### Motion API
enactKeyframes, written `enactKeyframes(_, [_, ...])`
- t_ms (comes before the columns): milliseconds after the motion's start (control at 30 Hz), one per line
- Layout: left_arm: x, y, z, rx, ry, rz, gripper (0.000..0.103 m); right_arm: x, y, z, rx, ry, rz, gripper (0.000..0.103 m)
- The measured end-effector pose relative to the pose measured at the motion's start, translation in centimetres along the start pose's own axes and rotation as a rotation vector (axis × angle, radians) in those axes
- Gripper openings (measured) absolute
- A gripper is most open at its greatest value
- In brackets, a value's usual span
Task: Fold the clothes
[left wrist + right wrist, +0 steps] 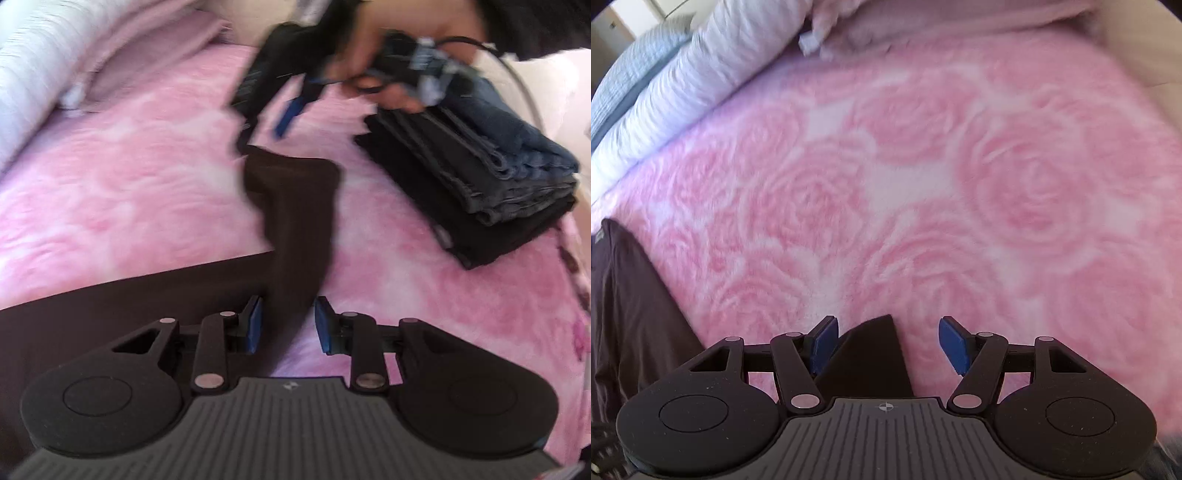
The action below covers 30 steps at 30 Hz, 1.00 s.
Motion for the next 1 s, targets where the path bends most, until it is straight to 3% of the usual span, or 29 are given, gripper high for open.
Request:
enactKeyframes(67, [0.2,1.1,-1.2,-0.019,0.065,0.033,0.025,-0.6,0.6,0.2,0.007,-0.035,0.010,0.040])
enactKeyframes(100, [0.1,1.4,-1.5,-0.019,0.086,0.041,0.025,-1.0,0.4,0.2,0.013,-0.042,0.006,0.014])
enactKeyframes(133, [0.0,1.6,-1.7,-0.021,0.092,0.045,0.025,-1.3,0.0,0.1,0.020,-0.046,0.000,0.007])
enactKeyframes(200, [0.0,1.4,-1.8,-0.022,0.093,0.036,0.025,-1.9,-1.7,0.0,0.020,-0.054,-0.043,0.007])
enactKeyframes(267, [0.1,1.1,-1.8,-0.019,0.095,0.015,0.025,-3.0,-5.2,0.4,-0.022,-0.077,-0.153,0.007])
enactKeyframes(400, [0.5,0.5,-2.0,-0.025,0.115,0.003,0.026,-8.0,-11.8,1.4,-0.081,-0.101,-0.332,0.007])
enactKeyframes(467, [0.5,0.8,-2.0,-0.032,0.122,0.020,0.026,-11.1,-13.1,1.7,-0.138,-0.107,-0.356,0.007])
enactKeyframes(567, [0.3,0.9,-2.1,-0.040,0.136,0.036,0.026,-15.2,-13.7,1.4,-0.202,-0.040,-0.318,0.008])
enactKeyframes(667, [-0.1,0.6,-2.4,-0.046,0.138,0.037,0.026,-17.7,-14.6,2.6,-0.256,-0.068,-0.316,0.014])
enactKeyframes(733, [-0.4,0.5,-2.7,-0.048,0.134,0.038,0.027,-18.4,-15.4,4.0,-0.322,-0.133,-0.358,0.045])
enactKeyframes(800, [-0.6,0.2,-3.0,-0.049,0.124,0.032,0.027,-18.5,-15.9,5.3,-0.360,-0.223,-0.420,0.068])
enactKeyframes(933, [-0.8,-0.1,-3.4,-0.039,0.104,0.018,0.027,-16.5,-15.1,6.1,-0.297,-0.404,-0.414,0.068])
enactKeyframes(1000, [-1.0,-0.1,-3.4,-0.032,0.094,0.012,0.027,-14.8,-14.0,6.2,-0.251,-0.494,-0.355,0.068])
Point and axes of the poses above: each gripper's, at about its wrist camera, not at the fingertips, and y roughly the way its jaws point, z to its left, x to its top, the point moved 1 cm from there along y, roughly the way its jaws point, and after that the axes turned 3 degrees about z, right-handed, at the moved point
